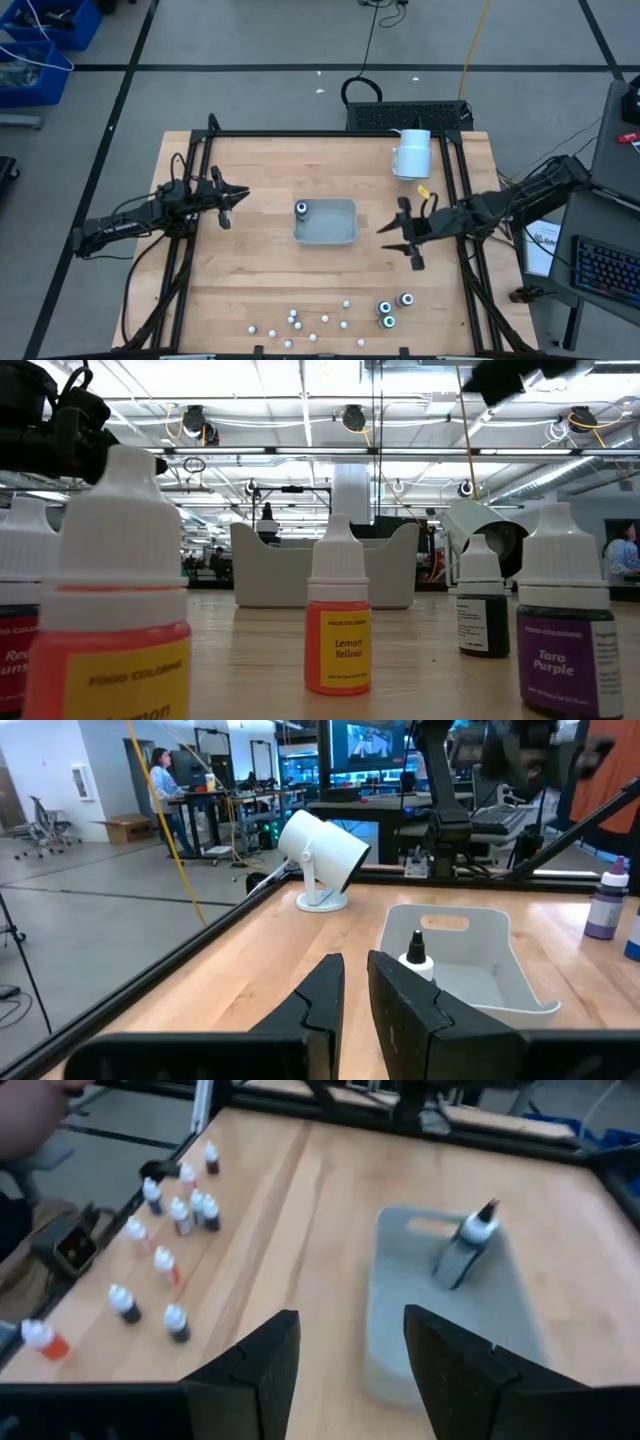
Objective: Pick & Place food coloring
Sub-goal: Put the large purple food coloring bottle into the white bin
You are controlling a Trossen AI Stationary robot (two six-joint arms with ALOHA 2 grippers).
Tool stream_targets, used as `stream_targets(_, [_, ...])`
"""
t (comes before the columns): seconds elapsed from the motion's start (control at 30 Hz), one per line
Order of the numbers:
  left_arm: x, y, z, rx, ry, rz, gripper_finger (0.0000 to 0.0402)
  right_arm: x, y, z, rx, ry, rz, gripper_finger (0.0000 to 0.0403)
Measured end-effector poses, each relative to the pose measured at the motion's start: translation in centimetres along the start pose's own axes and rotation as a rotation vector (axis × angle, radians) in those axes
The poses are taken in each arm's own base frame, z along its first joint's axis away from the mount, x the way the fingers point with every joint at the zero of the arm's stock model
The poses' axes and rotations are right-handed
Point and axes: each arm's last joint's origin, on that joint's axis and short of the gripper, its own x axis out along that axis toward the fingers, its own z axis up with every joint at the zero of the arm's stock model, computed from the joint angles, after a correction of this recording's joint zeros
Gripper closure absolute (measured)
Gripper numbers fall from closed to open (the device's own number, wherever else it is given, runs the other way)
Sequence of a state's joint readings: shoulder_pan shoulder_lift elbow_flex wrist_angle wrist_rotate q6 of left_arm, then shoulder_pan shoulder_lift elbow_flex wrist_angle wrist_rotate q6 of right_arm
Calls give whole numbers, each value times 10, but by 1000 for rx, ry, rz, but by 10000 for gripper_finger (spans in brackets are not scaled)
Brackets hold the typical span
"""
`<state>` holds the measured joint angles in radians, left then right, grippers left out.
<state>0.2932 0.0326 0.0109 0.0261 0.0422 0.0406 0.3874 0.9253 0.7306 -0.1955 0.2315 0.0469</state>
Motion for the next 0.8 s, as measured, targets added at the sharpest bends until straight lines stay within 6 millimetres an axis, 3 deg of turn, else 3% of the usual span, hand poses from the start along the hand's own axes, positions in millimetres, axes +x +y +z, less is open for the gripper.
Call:
stream_targets(0.17, [0,0,0,0,0,0,344,6,2,-42,8,-91,17,235])
stream_targets(0.3, [0,0,0,0,0,0,344,6,1,-59,23,-190,19,236])
stream_targets(0.53, [0,0,0,3,0,0,344,2,-1,-73,11,-345,16,240])
stream_targets(0.8, [0,0,0,6,0,0,344,1,-1,-74,10,-350,15,243])
